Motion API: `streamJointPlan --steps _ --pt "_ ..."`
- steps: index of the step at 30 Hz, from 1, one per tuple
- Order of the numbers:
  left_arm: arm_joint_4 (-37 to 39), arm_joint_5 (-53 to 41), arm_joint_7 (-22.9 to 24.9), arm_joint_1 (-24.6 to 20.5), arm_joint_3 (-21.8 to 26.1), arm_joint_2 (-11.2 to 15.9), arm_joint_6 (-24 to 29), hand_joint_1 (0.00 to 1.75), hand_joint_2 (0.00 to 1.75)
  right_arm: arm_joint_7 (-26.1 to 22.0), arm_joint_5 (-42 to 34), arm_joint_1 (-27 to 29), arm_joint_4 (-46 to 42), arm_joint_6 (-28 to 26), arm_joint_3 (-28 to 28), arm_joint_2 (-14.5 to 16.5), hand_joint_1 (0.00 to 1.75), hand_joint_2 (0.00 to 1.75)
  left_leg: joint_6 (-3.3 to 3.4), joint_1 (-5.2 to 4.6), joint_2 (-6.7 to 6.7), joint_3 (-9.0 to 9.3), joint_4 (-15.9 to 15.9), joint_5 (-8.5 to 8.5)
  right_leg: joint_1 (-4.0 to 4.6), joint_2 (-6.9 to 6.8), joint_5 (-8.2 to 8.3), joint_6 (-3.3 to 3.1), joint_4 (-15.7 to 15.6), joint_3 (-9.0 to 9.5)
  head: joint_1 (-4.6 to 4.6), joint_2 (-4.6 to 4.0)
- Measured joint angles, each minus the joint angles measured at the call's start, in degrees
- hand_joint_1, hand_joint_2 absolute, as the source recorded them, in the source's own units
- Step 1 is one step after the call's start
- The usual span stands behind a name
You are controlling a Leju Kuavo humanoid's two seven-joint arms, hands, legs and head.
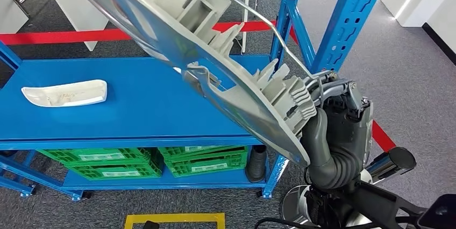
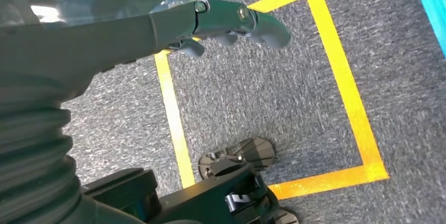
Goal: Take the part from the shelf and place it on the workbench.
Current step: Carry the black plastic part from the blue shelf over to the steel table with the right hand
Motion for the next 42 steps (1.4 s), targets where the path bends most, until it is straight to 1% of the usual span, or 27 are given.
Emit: streamJointPlan --steps 2,3,6,7,8,9,11,13,15,17,19,21,22,23,24,26,28,30,32,33,34,36,37,38,39,40,42 --pt "0.0 0.0 0.0 0.0 0.0 0.0 -0.1 0.00 1.75 0.0 0.0 0.1 0.0 -0.1 0.0 0.0 1.75 1.75 -0.50 0.14 0.05 -0.19 0.6 -0.75 -0.02 -0.18 0.21 -0.98 0.1 -0.22 -0.09 0.00" --pt "0.0 0.0 0.0 0.0 0.0 0.0 -0.1 0.00 1.75 0.0 0.0 0.1 0.0 -0.1 0.0 0.0 1.75 1.75 -0.63 0.13 0.09 -0.80 2.3 -2.10 -0.04 -0.30 0.37 -1.39 0.0 -0.32 -0.19 0.00" --pt "0.0 0.0 0.1 0.0 0.0 0.0 -0.2 0.00 1.75 0.0 0.0 0.2 0.0 -0.2 0.0 -0.1 1.75 1.75 -0.53 -0.13 0.15 -4.92 12.9 -8.15 0.33 -0.62 0.72 -2.12 0.0 -0.78 -0.52 0.00" --pt "0.0 0.0 0.1 0.0 0.0 0.0 -0.2 0.00 1.75 0.0 0.0 0.3 0.0 -0.3 0.0 -0.1 1.75 1.75 -0.37 -0.23 0.15 -5.84 15.5 -9.12 0.55 -0.68 0.84 -2.27 0.0 -0.95 -0.57 0.00" --pt "0.0 0.0 0.2 0.0 0.0 0.0 -0.3 0.00 1.75 0.0 0.0 0.3 0.0 -0.3 0.0 -0.1 1.75 1.75 -0.08 -0.36 0.15 -5.79 16.2 -8.98 0.78 -0.71 0.95 -2.39 0.0 -1.10 -0.59 0.00" --pt "0.0 0.0 0.3 0.0 0.0 0.0 -0.3 0.00 1.75 0.0 0.0 0.4 0.0 -0.3 0.0 -0.1 1.75 1.75 0.36 -0.57 0.15 -4.53 14.3 -7.77 1.01 -0.71 1.05 -2.46 0.1 -1.17 -0.58 0.00" --pt "0.0 0.0 0.4 -0.1 0.0 0.1 -0.4 0.00 1.75 0.0 0.0 0.4 0.0 -0.3 0.0 -0.1 1.75 1.75 1.69 -1.24 0.14 -0.06 6.6 -4.58 1.37 -0.70 1.25 -2.44 0.1 -1.23 -0.56 0.00" --pt "0.0 0.0 0.5 -0.2 0.0 0.2 -0.6 0.00 1.75 0.0 0.0 0.4 0.0 -0.4 0.0 -0.1 1.75 1.75 2.50 -1.90 0.22 2.68 1.2 -3.00 1.46 -0.72 1.52 -2.06 0.1 -1.42 -0.54 0.00" --pt "0.0 0.0 0.5 -0.3 0.0 0.3 -0.7 0.00 1.75 0.0 0.0 0.4 0.0 -0.4 0.0 -0.1 1.75 1.75 2.58 -2.23 0.27 2.76 0.2 -2.64 1.30 -0.79 1.92 -1.37 0.0 -1.61 -0.60 0.00" --pt "0.0 0.0 0.6 -0.2 0.0 0.3 -0.7 0.00 1.75 0.0 0.0 0.4 0.0 -0.5 -0.1 -0.1 1.75 1.75 2.88 -1.99 0.35 2.62 -0.5 -1.82 1.17 -0.81 1.49 -0.70 0.3 -1.86 -0.58 0.00" --pt "0.0 0.0 0.6 -0.3 0.0 0.3 -0.7 0.00 1.75 0.0 0.0 0.4 0.0 -0.5 -0.2 -0.2 1.75 1.75 3.29 -1.64 0.50 2.22 -1.1 -0.92 1.10 -0.76 -1.69 -0.17 3.8 -3.13 -0.39 0.00" --pt "0.0 0.0 0.7 -0.3 0.0 0.2 -0.8 0.00 1.75 0.1 -0.1 0.4 0.0 -0.5 -0.2 -0.2 1.75 1.75 3.48 -1.65 0.58 1.40 -1.1 -0.38 0.97 -0.76 -6.17 0.32 10.7 -5.43 -0.22 0.00" --pt "0.0 0.0 0.7 -0.3 0.0 0.2 -0.9 0.00 1.75 0.1 -0.1 0.5 0.0 -0.6 -0.2 -0.2 1.75 1.75 3.44 -1.64 0.61 0.93 -0.9 -0.14 0.90 -0.78 -7.43 0.53 13.5 -6.13 -0.17 0.00" --pt "0.0 0.0 0.8 -0.2 0.0 0.2 -0.9 0.00 1.75 0.1 -0.1 0.5 0.0 -0.6 -0.2 -0.2 1.75 1.75 3.39 -1.62 0.62 0.42 -0.8 0.09 0.86 -0.80 -7.63 0.69 14.6 -5.99 -0.17 0.00" --pt "0.0 0.0 0.8 -0.2 0.0 0.2 -0.9 0.00 1.75 0.1 -0.2 0.5 0.1 -0.6 -0.2 -0.3 1.75 1.75 3.30 -1.58 0.63 -0.07 -0.5 0.28 0.83 -0.82 -6.80 0.79 13.5 -4.79 -0.16 0.00" --pt "0.0 0.0 0.8 -0.2 0.0 0.2 -0.9 0.00 1.75 0.2 -0.2 0.5 0.1 -0.8 -0.2 -0.3 1.75 1.75 3.01 -1.47 0.61 -0.97 0.1 0.55 0.77 -0.90 -4.22 0.78 6.2 -0.02 -0.16 0.00" --pt "0.0 0.1 0.8 -0.3 0.0 0.2 -0.8 0.00 1.75 0.2 -0.2 0.5 0.1 -0.9 -0.2 -0.3 1.75 1.75 2.43 -1.53 0.57 -1.64 0.7 0.90 0.96 -0.82 -2.82 0.15 0.4 3.20 -0.18 0.00" --pt "0.0 0.1 0.8 -0.3 0.0 0.2 -0.9 0.00 1.75 0.3 -0.2 0.6 0.0 -0.9 -0.2 -0.3 1.75 1.75 1.68 -1.59 0.53 -1.98 0.8 1.46 1.26 -0.68 -2.42 -0.76 -0.4 3.24 -0.22 0.00" --pt "0.0 0.1 0.8 -0.2 0.0 0.2 -0.9 0.00 1.75 0.3 -0.3 0.6 0.1 -0.9 -0.2 -0.3 1.75 1.75 1.02 -1.52 0.45 -2.23 1.1 1.29 1.09 -0.80 -1.86 -1.64 -0.6 2.76 -0.25 0.00" --pt "0.0 0.1 0.8 -0.2 0.0 0.2 -0.9 0.00 1.75 0.3 -0.3 0.6 0.1 -1.0 -0.2 -0.3 1.75 1.75 0.70 -1.47 0.41 -2.56 2.1 0.13 0.97 -0.88 -1.45 -2.09 -0.7 2.47 -0.33 0.00" --pt "0.0 0.1 0.8 -0.2 0.0 0.2 -0.9 0.00 1.75 0.3 -0.3 0.6 0.1 -1.0 -0.2 -0.3 1.75 1.75 0.41 -1.40 0.37 -3.22 4.3 -1.88 0.85 -0.97 -1.01 -2.46 -0.8 2.10 -0.49 0.00" --pt "0.0 0.2 0.8 -0.1 0.0 0.2 -0.9 0.00 1.75 0.3 -0.3 0.6 0.1 -1.0 -0.2 -0.3 1.75 1.75 -0.07 -1.27 0.36 -5.17 11.2 -6.90 0.92 -1.03 -0.23 -2.80 -0.8 1.12 -0.75 0.00" --pt "0.0 0.2 0.8 -0.1 0.0 0.2 -0.9 0.00 1.75 0.4 -0.3 0.7 0.1 -1.1 -0.2 -0.3 1.75 1.75 -0.19 -1.23 0.36 -5.89 14.4 -8.61 0.97 -1.03 0.17 -2.84 -0.7 0.54 -0.80 0.00" --pt "0.0 0.2 0.8 -0.1 0.0 0.2 -0.9 0.00 1.75 0.4 -0.3 0.7 0.1 -1.1 -0.2 -0.3 1.75 1.75 -0.21 -1.22 0.36 -5.84 16.1 -9.23 1.03 -1.03 0.57 -2.83 -0.7 -0.07 -0.80 0.00" --pt "0.0 0.2 0.8 -0.1 0.0 0.2 -0.9 0.00 1.75 0.5 -0.3 0.7 0.1 -1.2 -0.2 -0.3 1.75 1.75 -0.11 -1.23 0.36 -4.75 15.6 -8.77 1.09 -1.02 0.95 -2.80 -0.6 -0.66 -0.80 0.00" --pt "0.0 0.3 0.8 -0.1 0.0 0.2 -0.9 0.00 1.75 0.5 -0.3 0.8 0.1 -1.3 -0.2 -0.3 1.75 1.75 0.12 -1.26 0.35 -2.55 12.8 -7.48 1.15 -0.98 1.29 -2.72 -0.4 -1.17 -0.81 0.00" --pt "0.0 0.4 0.8 -0.2 0.0 0.3 -0.9 0.00 1.75 0.8 -0.3 0.8 0.1 -1.7 -0.2 -0.3 1.75 1.75 0.89 -1.48 0.32 3.12 4.3 -5.21 1.29 -0.94 1.88 -2.45 -0.3 -1.82 -0.78 0.00"
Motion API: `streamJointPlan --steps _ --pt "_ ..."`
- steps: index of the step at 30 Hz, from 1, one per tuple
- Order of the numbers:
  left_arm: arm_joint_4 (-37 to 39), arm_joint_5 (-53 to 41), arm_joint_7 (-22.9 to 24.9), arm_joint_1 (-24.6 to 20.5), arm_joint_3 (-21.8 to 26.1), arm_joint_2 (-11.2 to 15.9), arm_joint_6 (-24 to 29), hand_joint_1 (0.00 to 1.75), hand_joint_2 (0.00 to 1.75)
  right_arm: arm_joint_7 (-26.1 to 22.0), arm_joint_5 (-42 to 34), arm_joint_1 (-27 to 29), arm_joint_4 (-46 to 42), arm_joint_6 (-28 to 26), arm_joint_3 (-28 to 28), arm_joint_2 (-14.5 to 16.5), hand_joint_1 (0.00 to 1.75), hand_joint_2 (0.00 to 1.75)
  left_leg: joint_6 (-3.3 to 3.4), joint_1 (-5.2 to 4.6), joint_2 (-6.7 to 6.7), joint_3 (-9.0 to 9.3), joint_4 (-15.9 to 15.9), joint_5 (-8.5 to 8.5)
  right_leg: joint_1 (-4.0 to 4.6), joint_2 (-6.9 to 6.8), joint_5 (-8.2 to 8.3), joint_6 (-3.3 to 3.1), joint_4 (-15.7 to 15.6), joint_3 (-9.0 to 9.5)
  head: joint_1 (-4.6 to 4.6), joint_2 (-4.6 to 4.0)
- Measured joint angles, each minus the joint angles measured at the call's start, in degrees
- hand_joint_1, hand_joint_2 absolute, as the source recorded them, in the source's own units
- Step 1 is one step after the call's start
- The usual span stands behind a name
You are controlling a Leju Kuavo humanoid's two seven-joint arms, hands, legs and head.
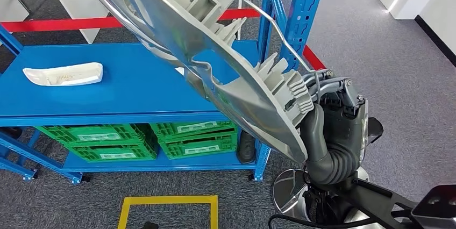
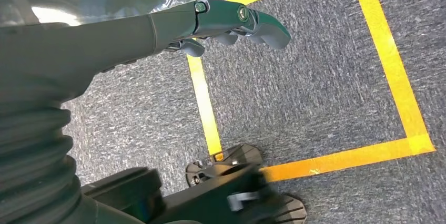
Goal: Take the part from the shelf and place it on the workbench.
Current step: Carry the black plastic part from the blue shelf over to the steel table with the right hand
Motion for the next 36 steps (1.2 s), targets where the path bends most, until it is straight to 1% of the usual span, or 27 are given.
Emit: streamJointPlan --steps 1,2,5,6,7,9,10,11,12,13,14,16,17,20,21,22,23,25,26,27,28,30,31,32,33,35,36 --pt "0.0 0.1 0.0 0.0 0.0 0.0 0.0 0.00 1.75 0.2 0.1 0.1 0.0 -0.3 0.0 0.0 1.75 1.75 0.29 -0.18 -0.02 1.92 -3.2 0.58 0.01 -0.01 0.31 0.29 0.0 -0.16 0.01 0.00" --pt "0.0 0.1 0.0 -0.1 0.0 0.1 0.0 0.00 1.75 0.3 0.2 0.1 0.0 -0.6 0.0 0.0 1.75 1.75 0.52 -0.39 -0.04 2.84 -5.0 0.71 -0.05 -0.04 0.65 0.63 -0.1 -0.26 -0.01 0.00" --pt "0.0 0.2 0.1 0.0 0.0 0.1 0.1 0.00 1.75 0.6 0.4 0.4 0.0 -1.1 -0.2 0.0 1.75 1.75 1.31 -0.60 0.08 2.43 -6.0 1.76 -0.27 -0.05 1.43 1.76 -0.4 -0.52 -0.07 0.00" --pt "0.0 0.2 0.1 0.0 0.0 0.1 0.1 0.00 1.75 0.7 0.4 0.5 0.0 -1.2 -0.3 0.0 1.75 1.75 1.70 -0.48 0.20 2.14 -6.2 2.31 -0.28 -0.03 0.67 2.06 0.0 -0.79 0.03 0.00" --pt "0.0 0.2 0.1 -0.1 0.0 0.1 0.1 0.00 1.75 0.8 0.5 0.5 0.0 -1.3 -0.4 0.0 1.75 1.75 2.04 -0.33 0.32 1.73 -6.5 2.91 -0.30 -0.01 -1.02 2.32 1.6 -1.37 0.13 0.00" --pt "0.0 0.2 0.1 -0.1 0.0 0.2 0.1 0.00 1.75 0.9 0.5 0.6 0.0 -1.6 -0.5 0.0 1.75 1.75 2.42 -0.23 0.45 0.50 -6.4 3.82 -0.41 0.00 -6.16 2.76 8.1 -3.42 0.37 0.00" --pt "0.0 0.2 0.1 0.0 0.0 0.2 0.1 0.00 1.75 1.0 0.5 0.8 0.0 -1.6 -0.5 0.0 1.75 1.75 2.46 -0.24 0.48 -0.24 -6.3 4.26 -0.44 -0.01 -8.17 2.96 11.9 -4.40 0.41 0.00" --pt "0.0 0.2 0.1 0.0 0.0 0.1 0.1 0.00 1.75 1.0 0.5 0.9 0.0 -1.7 -0.5 0.0 1.75 1.75 2.44 -0.24 0.50 -0.99 -6.1 4.67 -0.45 -0.01 -9.08 3.13 14.4 -4.78 0.42 0.00" --pt "0.0 0.3 0.1 0.0 0.0 0.1 0.1 0.00 1.75 1.1 0.5 1.0 0.1 -1.8 -0.5 0.0 1.75 1.75 2.36 -0.22 0.52 -1.73 -5.9 5.04 -0.46 -0.01 -8.80 3.24 15.0 -4.23 0.44 0.00" --pt "0.0 0.3 0.1 0.0 0.0 0.1 0.1 0.00 1.75 1.1 0.5 1.1 0.1 -1.8 -0.5 0.0 1.75 1.75 2.24 -0.18 0.52 -2.43 -5.6 5.35 -0.48 -0.02 -7.58 3.27 13.2 -2.48 0.45 0.00" --pt "0.0 0.3 0.1 0.0 0.0 0.1 0.1 0.00 1.75 1.1 0.5 1.1 0.1 -1.9 -0.6 0.0 1.75 1.75 2.08 -0.13 0.51 -3.08 -5.2 5.58 -0.50 -0.04 -6.12 3.25 9.4 0.19 0.47 0.00" --pt "0.0 0.3 0.1 0.0 0.0 0.1 0.1 0.00 1.75 1.2 0.5 1.1 0.1 -2.0 -0.7 0.0 1.75 1.75 1.59 -0.21 0.50 -4.27 -4.3 5.99 -0.40 0.04 -4.87 2.82 2.0 4.94 0.50 0.00" --pt "0.0 0.3 0.1 0.0 0.0 0.1 0.1 0.00 1.75 1.2 0.6 1.1 0.1 -2.0 -0.8 -0.1 1.75 1.75 1.29 -0.28 0.49 -4.65 -4.0 6.22 -0.31 0.12 -4.88 2.48 0.0 5.99 0.52 0.00" --pt "0.0 0.4 0.1 0.0 0.0 0.1 0.1 0.00 1.75 1.2 0.6 1.3 0.1 -2.2 -0.8 -0.1 1.75 1.75 0.29 -0.25 0.36 -5.21 -3.7 6.89 -0.21 0.20 -4.41 1.16 -0.6 5.40 0.51 0.00" --pt "0.0 0.4 0.1 0.1 0.0 0.1 0.1 0.00 1.75 1.2 0.6 1.3 0.1 -2.3 -0.9 -0.1 1.75 1.75 -0.08 -0.19 0.28 -5.51 -3.2 6.23 -0.30 0.13 -4.02 0.70 -0.6 5.06 0.43 0.00" --pt "0.0 0.4 0.2 0.1 0.0 0.1 0.1 0.00 1.75 1.2 0.6 1.3 0.1 -2.3 -0.9 -0.1 1.75 1.75 -0.42 -0.13 0.20 -6.06 -1.8 4.73 -0.43 0.04 -3.58 0.26 -0.6 4.67 0.32 0.00" --pt "0.0 0.4 0.2 0.1 0.0 0.1 0.1 0.00 1.75 1.2 0.6 1.3 0.1 -2.3 -0.9 -0.1 1.75 1.75 -0.72 -0.04 0.15 -6.94 0.7 2.45 -0.52 -0.04 -3.12 -0.05 -0.7 4.20 0.19 0.00" --pt "0.0 0.4 0.2 0.1 0.0 0.1 0.1 0.00 1.75 1.2 0.6 1.4 0.1 -2.4 -0.9 -0.1 1.75 1.75 -1.14 0.10 0.16 -9.04 8.0 -2.26 -0.46 -0.10 -2.23 -0.32 -0.6 3.03 -0.06 0.00" --pt "0.0 0.4 0.3 0.1 0.0 0.1 0.1 0.00 1.75 1.2 0.6 1.4 0.2 -2.4 -0.9 -0.1 1.75 1.75 -1.21 0.14 0.16 -9.53 10.7 -3.43 -0.42 -0.12 -1.75 -0.33 -0.6 2.36 -0.07 0.00" --pt "0.0 0.4 0.3 0.1 -0.1 0.1 0.1 0.00 1.75 1.2 0.6 1.5 0.2 -2.5 -0.9 -0.1 1.75 1.75 -1.19 0.15 0.16 -9.11 11.7 -3.47 -0.37 -0.12 -1.29 -0.30 -0.5 1.68 -0.08 0.00" --pt "0.0 0.4 0.3 0.1 -0.1 0.1 0.1 0.00 1.75 1.3 0.6 1.5 0.3 -2.6 -0.9 -0.1 1.75 1.75 -1.05 0.14 0.16 -7.61 10.4 -2.50 -0.33 -0.10 -0.85 -0.23 -0.4 1.05 -0.08 0.00" --pt "0.0 0.4 0.3 0.0 -0.1 0.2 0.1 0.00 1.75 1.3 0.6 1.5 0.3 -2.7 -0.9 -0.1 1.75 1.75 -0.37 0.02 0.11 -2.23 3.0 0.09 -0.28 -0.05 -0.09 0.00 -0.3 0.13 -0.08 0.00" --pt "0.0 0.4 0.3 -0.1 -0.1 0.2 0.1 0.00 1.75 1.3 0.6 1.5 0.3 -2.7 -0.9 -0.1 1.75 1.75 0.04 -0.12 0.08 0.37 -1.1 0.71 -0.24 -0.05 0.26 0.23 -0.3 -0.16 -0.04 0.00" --pt "0.0 0.4 0.3 -0.2 -0.1 0.3 0.1 0.00 1.75 1.3 0.6 1.5 0.3 -2.7 -0.9 -0.1 1.75 1.75 0.40 -0.32 0.04 2.10 -3.9 0.90 -0.25 -0.08 0.62 0.56 -0.3 -0.36 -0.03 0.00" --pt "0.0 0.4 0.3 -0.2 -0.1 0.3 0.1 0.00 1.75 1.3 0.6 1.5 0.3 -2.8 -0.9 -0.1 1.75 1.75 0.71 -0.54 0.01 2.89 -5.5 0.78 -0.31 -0.12 1.00 0.96 -0.3 -0.49 -0.03 0.00" --pt "0.0 0.4 0.4 -0.1 -0.1 0.3 0.1 0.00 1.75 1.3 0.6 1.5 0.3 -2.8 -0.9 -0.1 1.75 1.75 1.27 -0.67 0.07 2.69 -6.1 1.35 -0.44 -0.17 1.63 1.75 -0.5 -0.65 -0.05 0.00" --pt "0.0 0.4 0.4 -0.1 -0.1 0.3 0.1 0.00 1.75 1.3 0.6 1.6 0.3 -2.8 -1.0 -0.1 1.75 1.75 1.62 -0.57 0.18 2.45 -6.4 1.86 -0.47 -0.14 1.30 2.07 -0.4 -0.84 -0.02 0.00"
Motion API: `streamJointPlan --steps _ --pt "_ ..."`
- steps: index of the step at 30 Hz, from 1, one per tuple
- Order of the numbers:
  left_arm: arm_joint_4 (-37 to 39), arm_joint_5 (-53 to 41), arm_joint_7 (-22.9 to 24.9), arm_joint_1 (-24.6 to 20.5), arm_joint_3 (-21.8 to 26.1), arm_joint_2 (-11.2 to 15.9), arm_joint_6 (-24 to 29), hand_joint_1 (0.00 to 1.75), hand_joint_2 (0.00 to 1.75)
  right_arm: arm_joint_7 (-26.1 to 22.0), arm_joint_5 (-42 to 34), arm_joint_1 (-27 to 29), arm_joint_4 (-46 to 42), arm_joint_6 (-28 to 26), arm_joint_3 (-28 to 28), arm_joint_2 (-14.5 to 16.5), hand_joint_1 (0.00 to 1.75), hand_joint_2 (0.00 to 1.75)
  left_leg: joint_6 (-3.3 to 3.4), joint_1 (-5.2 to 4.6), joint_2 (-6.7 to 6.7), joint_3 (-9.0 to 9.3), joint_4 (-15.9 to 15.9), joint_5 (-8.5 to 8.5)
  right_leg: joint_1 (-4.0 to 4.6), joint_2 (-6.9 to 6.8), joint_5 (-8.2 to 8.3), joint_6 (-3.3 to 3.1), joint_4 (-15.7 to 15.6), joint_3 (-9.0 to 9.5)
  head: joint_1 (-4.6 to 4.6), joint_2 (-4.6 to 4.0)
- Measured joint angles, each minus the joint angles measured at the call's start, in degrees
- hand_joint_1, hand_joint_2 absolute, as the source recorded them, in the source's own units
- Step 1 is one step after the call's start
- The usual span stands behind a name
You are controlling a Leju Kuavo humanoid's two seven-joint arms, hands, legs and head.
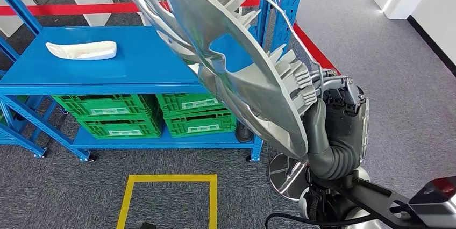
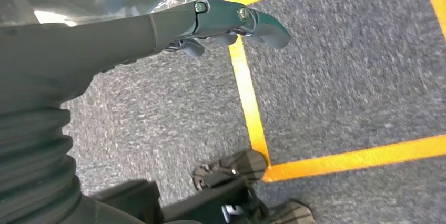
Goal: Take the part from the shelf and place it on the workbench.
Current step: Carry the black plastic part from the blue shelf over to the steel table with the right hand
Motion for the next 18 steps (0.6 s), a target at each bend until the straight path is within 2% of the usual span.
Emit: streamJointPlan --steps 1,2,4,5,6,7,8,10,11,12,14,15,16,18 --pt "0.0 0.0 0.0 0.0 0.0 0.0 0.0 0.00 1.75 0.0 0.0 0.0 0.0 0.0 0.0 0.0 1.75 1.75 0.39 0.13 0.12 -0.37 -0.2 0.59 0.00 0.03 -1.27 0.26 1.1 -0.45 0.09 0.00" --pt "0.0 0.0 0.0 -0.1 0.0 0.0 0.0 0.00 1.75 0.0 0.0 0.0 0.0 0.0 -0.1 0.0 1.75 1.75 0.68 0.28 0.24 -0.87 -0.4 1.17 -0.01 0.06 -3.40 0.48 3.3 -1.26 0.19 0.00" --pt "0.0 0.0 0.0 -0.1 0.0 0.0 0.0 0.00 1.75 0.0 0.0 0.1 0.0 0.0 -0.1 0.0 1.75 1.75 1.00 0.23 0.33 -2.22 -0.2 2.08 -0.04 0.09 -8.54 0.86 10.5 -3.45 0.34 0.00" --pt "0.0 0.0 0.0 0.0 0.0 0.0 -0.1 0.00 1.75 0.0 0.0 0.1 0.1 0.0 -0.1 0.0 1.75 1.75 1.01 0.21 0.35 -2.95 0.0 2.50 -0.05 0.09 -10.03 1.01 13.8 -4.20 0.36 0.00" --pt "0.0 0.0 0.0 0.0 0.0 0.0 -0.1 0.00 1.75 0.0 0.0 0.2 0.1 0.0 -0.1 0.0 1.75 1.75 0.97 0.20 0.36 -3.71 0.2 2.91 -0.05 0.09 -10.37 1.12 15.4 -4.11 0.36 0.00" --pt "0.0 0.0 0.0 0.0 0.0 0.0 -0.1 0.00 1.75 0.0 0.0 0.2 0.2 -0.1 -0.1 0.0 1.75 1.75 0.90 0.22 0.36 -4.44 0.4 3.28 -0.06 0.08 -9.60 1.16 14.8 -2.94 0.37 0.00" --pt "0.0 0.0 0.1 0.0 0.0 0.0 -0.1 0.00 1.75 0.0 0.0 0.2 0.2 -0.1 -0.2 0.0 1.75 1.75 0.77 0.24 0.36 -5.12 0.7 3.58 -0.06 0.08 -8.20 1.12 12.1 -0.71 0.38 0.00" --pt "0.0 0.0 0.1 0.0 0.0 0.0 -0.1 0.00 1.75 0.0 -0.1 0.2 0.2 -0.2 -0.2 0.0 1.75 1.75 0.38 0.22 0.35 -6.32 1.5 4.01 0.01 0.11 -6.41 0.77 3.9 4.68 0.41 0.00" --pt "0.0 0.0 0.2 0.0 0.0 0.0 -0.1 0.00 1.75 0.0 -0.2 0.2 0.3 -0.2 -0.2 0.0 1.75 1.75 0.08 0.16 0.35 -6.76 1.9 4.23 0.11 0.17 -6.19 0.44 1.0 6.35 0.41 0.00" --pt "0.0 0.0 0.2 0.0 0.0 0.0 0.0 0.00 1.75 0.0 -0.2 0.2 0.3 -0.3 -0.2 0.0 1.75 1.75 -0.25 0.12 0.35 -7.09 2.1 4.51 0.23 0.25 -6.33 0.08 -0.5 7.08 0.42 0.00" --pt "0.0 0.0 0.3 0.0 0.0 0.0 0.0 0.00 1.75 0.0 -0.3 0.3 0.3 -0.3 -0.2 0.0 1.75 1.75 -0.95 0.16 0.29 -7.42 2.1 5.13 0.33 0.32 -5.94 -0.81 -0.7 6.72 0.45 0.00" --pt "0.0 0.0 0.3 0.0 0.0 0.0 0.0 0.00 1.75 0.0 -0.3 0.2 0.3 -0.3 -0.2 0.0 1.75 1.75 -1.30 0.23 0.20 -7.62 2.3 4.92 0.24 0.26 -5.59 -1.25 -0.8 6.45 0.45 0.00" --pt "0.0 0.0 0.3 0.0 0.0 0.0 0.0 0.00 1.75 0.0 -0.3 0.2 0.3 -0.3 -0.2 0.0 1.75 1.75 -1.63 0.29 0.10 -8.00 3.1 3.94 0.11 0.17 -5.14 -1.70 -0.9 6.12 0.37 0.00" --pt "0.0 0.0 0.4 0.0 0.0 0.1 0.0 0.00 1.75 0.0 -0.3 0.2 0.3 -0.3 -0.2 0.0 1.75 1.75 -2.28 0.48 -0.03 -9.74 8.2 -0.44 -0.06 0.01 -4.24 -2.27 -1.0 5.23 0.07 0.00"
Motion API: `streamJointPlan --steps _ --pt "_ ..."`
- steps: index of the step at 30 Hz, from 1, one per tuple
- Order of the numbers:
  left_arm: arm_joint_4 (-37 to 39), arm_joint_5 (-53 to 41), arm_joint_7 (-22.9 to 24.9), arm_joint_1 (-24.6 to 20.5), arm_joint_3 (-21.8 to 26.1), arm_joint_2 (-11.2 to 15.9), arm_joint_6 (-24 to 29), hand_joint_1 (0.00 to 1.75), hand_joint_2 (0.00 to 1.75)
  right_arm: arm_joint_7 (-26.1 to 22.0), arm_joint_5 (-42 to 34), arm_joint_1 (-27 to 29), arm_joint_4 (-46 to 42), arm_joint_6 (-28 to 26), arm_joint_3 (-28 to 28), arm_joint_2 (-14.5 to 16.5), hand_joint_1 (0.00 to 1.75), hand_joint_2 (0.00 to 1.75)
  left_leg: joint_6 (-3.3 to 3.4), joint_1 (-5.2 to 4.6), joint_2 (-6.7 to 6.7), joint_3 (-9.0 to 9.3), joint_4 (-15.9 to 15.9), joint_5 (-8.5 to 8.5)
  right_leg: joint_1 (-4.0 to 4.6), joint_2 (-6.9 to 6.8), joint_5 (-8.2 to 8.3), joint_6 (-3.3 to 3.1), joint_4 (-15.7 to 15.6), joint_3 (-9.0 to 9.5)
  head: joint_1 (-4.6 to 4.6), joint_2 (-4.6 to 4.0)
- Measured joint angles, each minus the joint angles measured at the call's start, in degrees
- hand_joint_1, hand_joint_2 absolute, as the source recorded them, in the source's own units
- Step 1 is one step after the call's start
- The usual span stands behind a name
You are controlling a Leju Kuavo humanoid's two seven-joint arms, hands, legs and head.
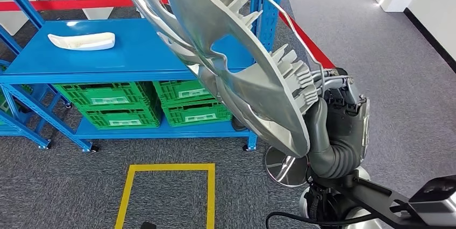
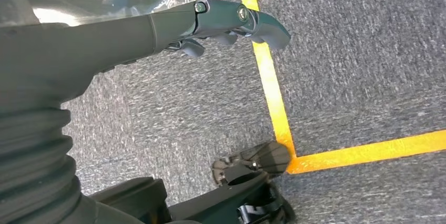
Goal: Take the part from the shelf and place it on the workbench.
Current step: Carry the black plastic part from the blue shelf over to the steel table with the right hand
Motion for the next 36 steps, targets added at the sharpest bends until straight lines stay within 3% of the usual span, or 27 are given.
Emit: streamJointPlan --steps 2,3,4,5,8,9,12,14,17,18,19,20,22,24,27,28,30,32,33,34,35,36 --pt "0.0 0.0 0.0 0.0 0.0 0.0 0.0 0.00 1.75 0.0 -0.1 0.1 0.1 0.0 0.0 0.0 1.75 1.75 -0.42 0.19 0.00 -2.04 7.4 -4.28 0.04 -0.06 0.85 -0.16 0.1 -1.20 -0.18 0.00" --pt "0.0 0.0 0.0 0.0 0.0 0.0 0.0 0.00 1.75 0.0 -0.1 0.1 0.1 0.0 0.0 0.0 1.75 1.75 -0.51 0.23 0.00 -2.18 9.5 -4.97 0.06 -0.08 1.26 -0.14 0.2 -1.83 -0.18 0.00" --pt "0.0 0.0 0.0 0.0 0.0 0.0 0.0 0.00 1.75 0.0 -0.1 0.2 0.2 0.0 0.0 0.0 1.75 1.75 -0.50 0.25 0.00 -1.32 9.4 -4.56 0.07 -0.08 1.64 -0.08 0.4 -2.45 -0.18 0.00" --pt "0.0 0.0 0.0 0.0 0.0 0.0 0.0 0.00 1.75 0.0 -0.1 0.2 0.2 0.0 0.0 0.0 1.75 1.75 -0.39 0.26 0.00 0.67 7.1 -3.30 0.08 -0.06 1.99 0.00 0.5 -3.01 -0.19 0.00" --pt "0.0 0.0 0.0 -0.1 0.0 0.0 0.0 0.00 1.75 0.0 -0.1 0.4 0.2 0.0 0.0 0.0 1.75 1.75 0.48 0.05 -0.07 8.68 -4.9 -0.40 0.21 0.02 2.93 0.67 0.8 -4.08 -0.17 0.00" --pt "-0.1 -0.1 0.0 -0.2 0.0 0.0 0.0 0.00 1.75 0.0 -0.1 0.4 0.2 0.0 0.0 0.0 1.75 1.75 0.79 -0.11 -0.09 9.90 -7.0 -0.29 0.23 0.01 3.25 1.02 0.8 -4.23 -0.17 0.00" --pt "-0.1 -0.2 0.1 -0.1 0.0 0.0 0.0 0.00 1.75 0.0 -0.1 0.4 0.2 0.0 0.0 0.0 1.75 1.75 1.81 -0.34 0.03 9.63 -8.0 0.47 0.12 0.01 3.98 2.16 0.6 -4.48 -0.19 0.00" --pt "-0.1 -0.2 0.1 -0.1 0.0 0.0 0.0 0.00 1.75 0.0 -0.1 0.5 0.2 0.0 0.0 0.0 1.75 1.75 2.67 -0.11 0.27 8.87 -8.5 1.59 0.13 0.10 1.64 2.70 2.7 -5.53 0.03 0.00" --pt "-0.2 -0.3 0.1 -0.1 0.0 0.0 -0.1 0.00 1.75 0.0 -0.1 0.9 0.2 0.0 0.0 0.0 1.75 1.75 3.22 -0.10 0.41 6.97 -8.3 2.92 0.06 0.13 -5.39 3.12 12.9 -8.80 0.36 0.00" --pt "-0.2 -0.3 0.1 -0.1 0.0 0.0 -0.1 0.00 1.75 0.0 -0.1 1.0 0.2 0.0 0.0 -0.1 1.75 1.75 3.23 -0.15 0.42 6.23 -8.1 3.30 0.06 0.13 -6.38 3.20 15.5 -9.19 0.38 0.00" --pt "-0.2 -0.4 0.1 0.0 0.0 0.0 -0.1 0.00 1.75 0.0 -0.1 1.1 0.2 0.0 0.0 -0.1 1.75 1.75 3.21 -0.18 0.43 5.51 -7.8 3.65 0.06 0.13 -6.31 3.22 16.1 -8.67 0.40 0.00" --pt "-0.2 -0.4 0.2 0.0 0.0 0.0 -0.1 0.00 1.75 0.0 -0.1 1.2 0.2 0.0 0.0 -0.1 1.75 1.75 3.13 -0.19 0.42 4.82 -7.5 3.95 0.07 0.13 -5.29 3.16 14.4 -6.98 0.42 0.00" --pt "-0.2 -0.4 0.2 0.0 0.0 0.0 0.0 0.00 1.75 0.0 -0.2 1.2 0.2 -0.1 0.0 -0.1 1.75 1.75 2.83 -0.22 0.41 3.65 -6.8 4.37 0.11 0.11 -3.00 2.81 6.4 -1.52 0.46 0.00" --pt "-0.2 -0.4 0.2 0.0 0.0 0.0 0.0 0.00 1.75 0.0 -0.2 1.3 0.2 -0.1 0.0 -0.2 1.75 1.75 2.25 -0.30 0.40 2.86 -6.2 4.80 0.33 0.15 -2.05 2.21 0.9 1.73 0.47 0.00" --pt "-0.3 -0.5 0.2 0.0 0.0 -0.1 0.0 0.00 1.75 0.0 -0.2 1.6 0.2 -0.1 0.0 -0.3 1.75 1.75 1.18 -0.23 0.32 2.33 -6.0 5.58 0.45 0.20 -1.39 1.05 0.1 1.38 0.55 0.00" --pt "-0.3 -0.5 0.2 0.0 0.0 0.0 0.0 0.00 1.75 0.0 -0.2 1.6 0.2 -0.1 0.0 -0.3 1.75 1.75 0.84 -0.20 0.22 2.05 -5.6 5.08 0.32 0.15 -0.96 0.61 0.0 1.06 0.51 0.00" --pt "-0.3 -0.6 0.2 0.1 0.0 0.0 0.1 0.00 1.75 0.0 -0.2 1.7 0.2 -0.1 0.0 -0.3 1.75 1.75 0.16 -0.03 0.04 0.68 -1.9 1.39 0.00 -0.01 0.07 -0.05 -0.2 0.18 0.25 0.00" --pt "-0.3 -0.6 0.2 0.1 -0.1 0.0 0.1 0.00 1.75 0.0 -0.2 1.9 0.2 -0.1 0.0 -0.3 1.75 1.75 -0.46 0.19 0.03 -1.40 5.4 -3.66 0.02 -0.09 0.94 -0.26 -0.1 -0.98 -0.05 0.00" --pt "-0.3 -0.6 0.2 0.1 -0.1 0.0 0.1 0.00 1.75 0.0 -0.2 2.1 0.2 -0.1 0.0 -0.3 1.75 1.75 -0.63 0.26 0.03 -1.95 8.4 -5.03 0.04 -0.13 1.33 -0.26 0.0 -1.58 -0.09 0.00" --pt "-0.3 -0.6 0.3 0.1 -0.1 0.0 0.1 0.00 1.75 0.0 -0.2 2.2 0.2 -0.1 0.0 -0.3 1.75 1.75 -0.70 0.29 0.03 -1.64 9.6 -5.24 0.05 -0.17 1.70 -0.21 0.1 -2.19 -0.10 0.00" --pt "-0.3 -0.6 0.3 0.1 -0.1 0.0 0.1 0.00 1.75 0.0 -0.2 2.3 0.2 -0.1 0.0 -0.3 1.75 1.75 -0.65 0.30 0.03 -0.20 8.4 -4.41 0.06 -0.18 2.03 -0.14 0.2 -2.75 -0.10 0.00" --pt "-0.3 -0.6 0.3 0.1 -0.1 0.0 0.1 0.00 1.75 0.0 -0.2 2.5 0.2 -0.1 0.0 -0.3 1.75 1.75 -0.49 0.29 0.02 2.31 5.2 -2.99 0.06 -0.16 2.34 -0.02 0.4 -3.23 -0.10 0.00"
